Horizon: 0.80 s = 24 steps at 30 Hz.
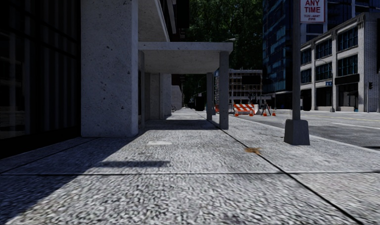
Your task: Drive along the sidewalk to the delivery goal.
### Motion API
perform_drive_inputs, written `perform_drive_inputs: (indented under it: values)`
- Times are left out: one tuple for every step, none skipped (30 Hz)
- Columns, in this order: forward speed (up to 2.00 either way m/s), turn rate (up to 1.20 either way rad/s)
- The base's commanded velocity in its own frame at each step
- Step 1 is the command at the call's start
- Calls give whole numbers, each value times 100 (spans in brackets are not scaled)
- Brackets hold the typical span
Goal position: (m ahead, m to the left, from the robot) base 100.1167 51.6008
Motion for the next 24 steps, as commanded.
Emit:
perform_drive_inputs:
  values:
    - [200, 0]
    - [200, 0]
    - [200, 0]
    - [200, 0]
    - [200, 0]
    - [200, 0]
    - [200, 0]
    - [200, 0]
    - [200, 0]
    - [200, 0]
    - [200, 0]
    - [200, 0]
    - [200, 0]
    - [200, 0]
    - [200, 0]
    - [200, 0]
    - [200, 0]
    - [200, 0]
    - [200, 0]
    - [200, 0]
    - [200, 0]
    - [200, 0]
    - [200, 0]
    - [200, 0]
